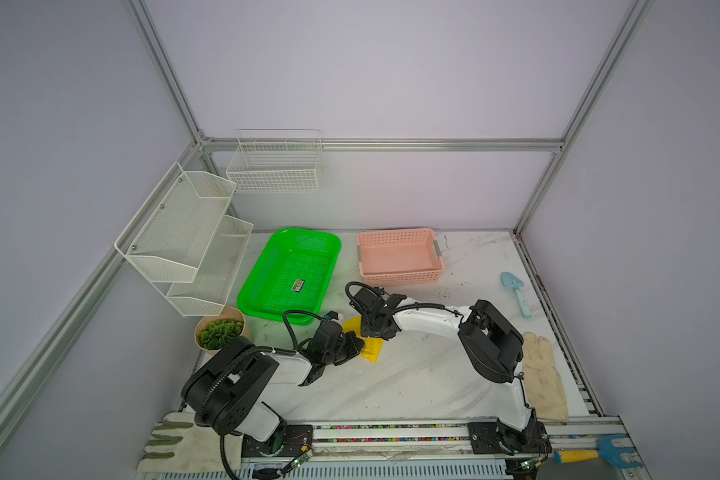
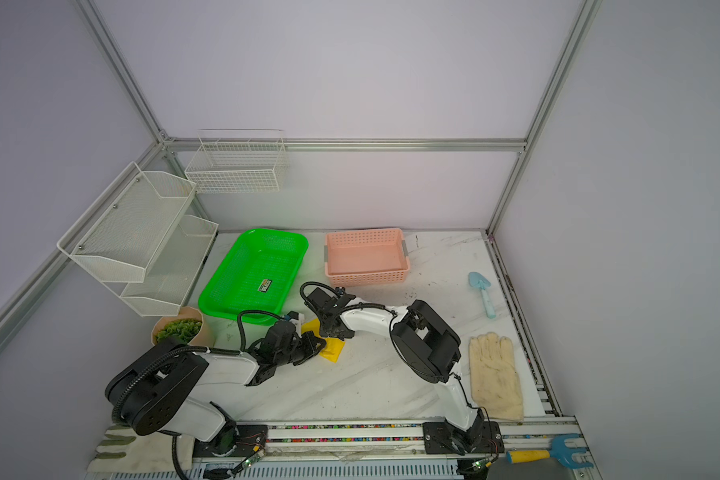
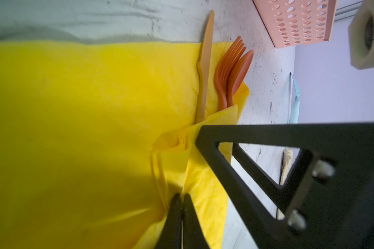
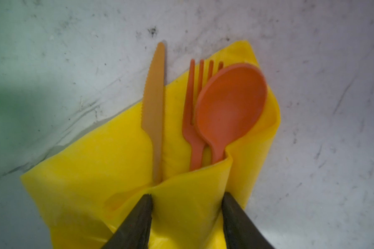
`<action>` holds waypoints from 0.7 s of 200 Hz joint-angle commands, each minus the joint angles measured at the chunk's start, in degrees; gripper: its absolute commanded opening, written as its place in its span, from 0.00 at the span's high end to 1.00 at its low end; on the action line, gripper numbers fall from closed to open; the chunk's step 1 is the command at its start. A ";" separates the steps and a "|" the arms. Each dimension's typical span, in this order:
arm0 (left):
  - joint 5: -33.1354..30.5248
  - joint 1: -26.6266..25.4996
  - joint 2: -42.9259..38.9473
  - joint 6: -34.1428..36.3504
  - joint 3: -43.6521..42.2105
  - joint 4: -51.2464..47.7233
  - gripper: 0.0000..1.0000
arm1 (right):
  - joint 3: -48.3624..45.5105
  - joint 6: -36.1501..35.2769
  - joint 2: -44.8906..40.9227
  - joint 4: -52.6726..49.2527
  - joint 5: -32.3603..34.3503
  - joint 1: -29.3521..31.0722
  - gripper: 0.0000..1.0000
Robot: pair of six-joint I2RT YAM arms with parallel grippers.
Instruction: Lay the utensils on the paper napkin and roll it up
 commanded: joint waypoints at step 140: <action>0.15 -2.04 -2.15 -4.12 -3.76 -2.82 0.93 | 2.09 -2.60 5.04 -3.88 3.19 1.77 0.75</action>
